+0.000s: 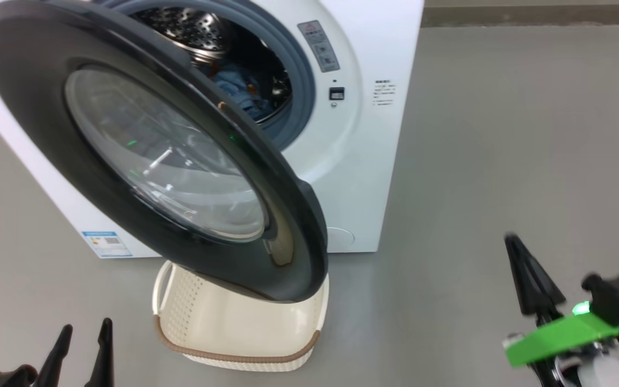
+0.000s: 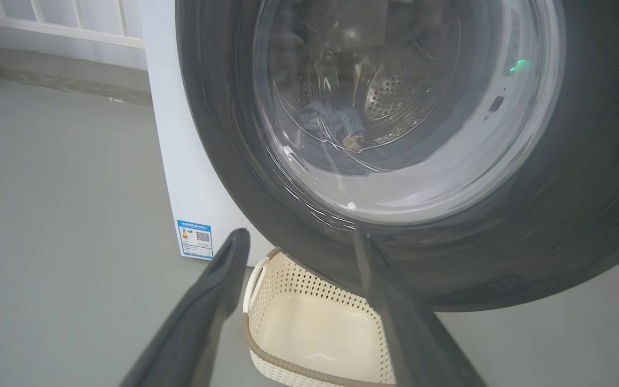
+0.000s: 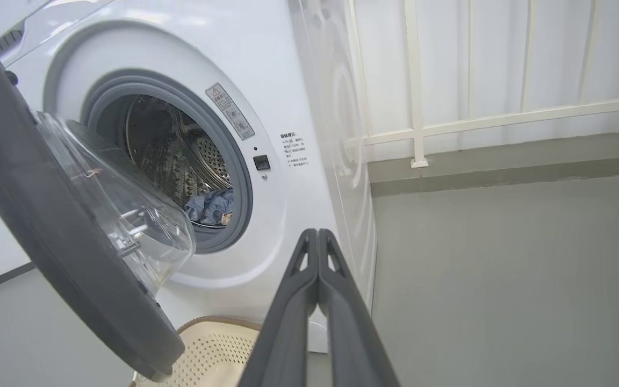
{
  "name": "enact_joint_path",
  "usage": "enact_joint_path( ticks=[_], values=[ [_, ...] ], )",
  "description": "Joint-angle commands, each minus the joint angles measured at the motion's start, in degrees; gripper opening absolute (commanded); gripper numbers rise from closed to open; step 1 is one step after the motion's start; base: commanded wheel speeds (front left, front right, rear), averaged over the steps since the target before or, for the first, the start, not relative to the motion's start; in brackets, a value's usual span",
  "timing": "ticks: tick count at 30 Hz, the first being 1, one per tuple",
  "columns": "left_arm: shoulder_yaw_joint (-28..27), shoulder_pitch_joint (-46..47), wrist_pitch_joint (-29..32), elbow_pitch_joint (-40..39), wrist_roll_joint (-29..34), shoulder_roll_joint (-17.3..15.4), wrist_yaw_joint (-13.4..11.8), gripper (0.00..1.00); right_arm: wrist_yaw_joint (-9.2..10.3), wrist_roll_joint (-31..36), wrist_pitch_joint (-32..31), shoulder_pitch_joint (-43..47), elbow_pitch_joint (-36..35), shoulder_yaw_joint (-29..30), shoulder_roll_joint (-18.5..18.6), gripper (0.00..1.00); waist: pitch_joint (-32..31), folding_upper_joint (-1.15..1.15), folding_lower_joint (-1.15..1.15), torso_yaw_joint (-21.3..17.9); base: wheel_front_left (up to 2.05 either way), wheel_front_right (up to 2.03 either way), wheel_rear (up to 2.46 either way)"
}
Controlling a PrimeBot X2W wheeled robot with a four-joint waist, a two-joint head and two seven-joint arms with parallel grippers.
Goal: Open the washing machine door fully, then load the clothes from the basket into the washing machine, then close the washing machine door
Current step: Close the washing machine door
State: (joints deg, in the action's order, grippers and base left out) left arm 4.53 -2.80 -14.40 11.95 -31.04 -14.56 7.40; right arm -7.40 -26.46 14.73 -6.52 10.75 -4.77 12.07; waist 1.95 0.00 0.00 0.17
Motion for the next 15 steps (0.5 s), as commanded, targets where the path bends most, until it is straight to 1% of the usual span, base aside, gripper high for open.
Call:
enact_joint_path(
  ticks=[1, 9, 15],
  values=[
    [-2.5, 0.6, -0.6, -1.6, 0.6, -0.8, 0.1, 1.00, -0.09, -0.9, 0.3, -2.6, -2.0, -1.8, 0.2, 0.00, -0.5, 0.00, 0.00, 0.9, 0.00, 0.00, 0.00],
    [-1.9, 0.1, -0.6, -2.6, 1.5, 0.5, 0.1, 1.00, -0.09, -2.6, 0.3, -11.1, -7.8, -5.9, -0.4, 0.00, -1.5, 0.00, 0.00, 3.9, 0.00, 0.00, 0.00],
    [-1.4, -0.1, -0.6, -3.2, 2.1, 1.3, 0.1, 1.00, -0.09, -3.9, 0.3, -14.5, -14.0, -8.8, -0.9, 0.00, -2.2, 0.00, 0.00, 6.2, 0.00, 0.00, 0.00]
  ],
)
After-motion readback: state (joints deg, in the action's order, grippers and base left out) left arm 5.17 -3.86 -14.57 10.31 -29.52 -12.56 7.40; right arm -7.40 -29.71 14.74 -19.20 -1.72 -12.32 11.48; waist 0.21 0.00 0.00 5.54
